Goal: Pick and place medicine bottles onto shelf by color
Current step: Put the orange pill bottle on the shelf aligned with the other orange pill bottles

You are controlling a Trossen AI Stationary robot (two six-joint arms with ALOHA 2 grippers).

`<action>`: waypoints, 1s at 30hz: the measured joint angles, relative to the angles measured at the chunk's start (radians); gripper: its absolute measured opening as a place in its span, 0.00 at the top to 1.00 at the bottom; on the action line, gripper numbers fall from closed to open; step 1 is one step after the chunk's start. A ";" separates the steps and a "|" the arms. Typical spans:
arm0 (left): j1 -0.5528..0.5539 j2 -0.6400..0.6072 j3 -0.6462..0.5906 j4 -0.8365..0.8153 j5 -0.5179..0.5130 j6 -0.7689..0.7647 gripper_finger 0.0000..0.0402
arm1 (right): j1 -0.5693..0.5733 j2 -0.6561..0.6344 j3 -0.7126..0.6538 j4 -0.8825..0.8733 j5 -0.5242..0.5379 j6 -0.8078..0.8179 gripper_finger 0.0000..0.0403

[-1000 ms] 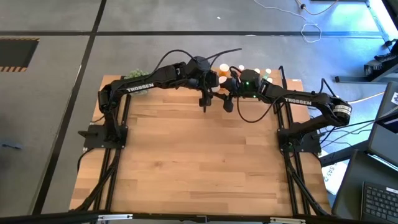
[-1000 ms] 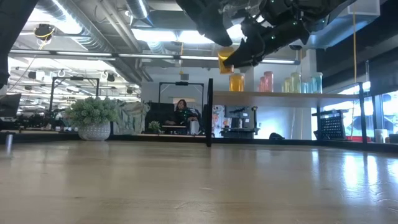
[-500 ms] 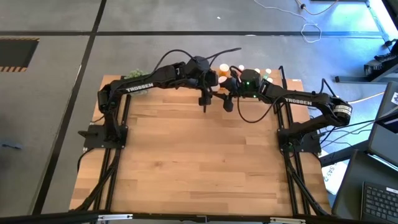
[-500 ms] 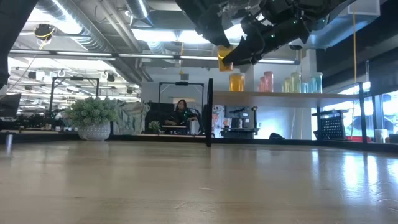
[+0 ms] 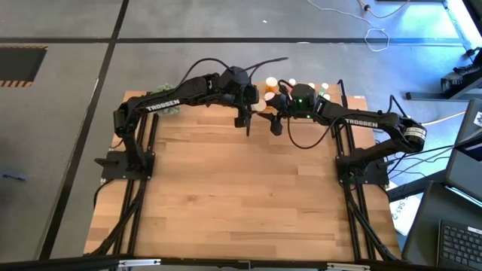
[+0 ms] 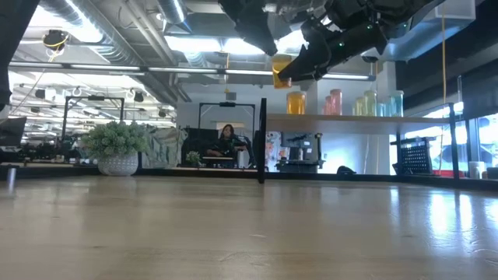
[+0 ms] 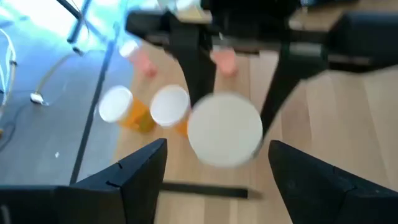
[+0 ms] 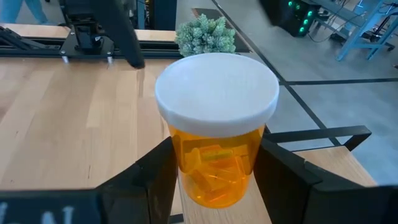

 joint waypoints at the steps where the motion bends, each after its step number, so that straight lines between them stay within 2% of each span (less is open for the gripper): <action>1: 0.000 0.000 0.000 -0.019 0.000 0.000 0.31 | 0.000 0.000 0.000 0.000 0.000 0.000 0.52; 9: -0.002 -0.009 -0.001 -0.136 0.003 -0.078 0.31 | 0.000 0.000 0.000 0.000 0.000 0.000 0.52; 20: -0.006 -0.072 0.000 -0.188 0.005 -0.150 0.31 | 0.000 0.000 0.002 0.009 0.000 0.008 0.52; 30: -0.002 -0.082 0.000 -0.215 0.000 -0.151 0.31 | 0.000 0.000 0.002 0.017 0.006 0.258 0.52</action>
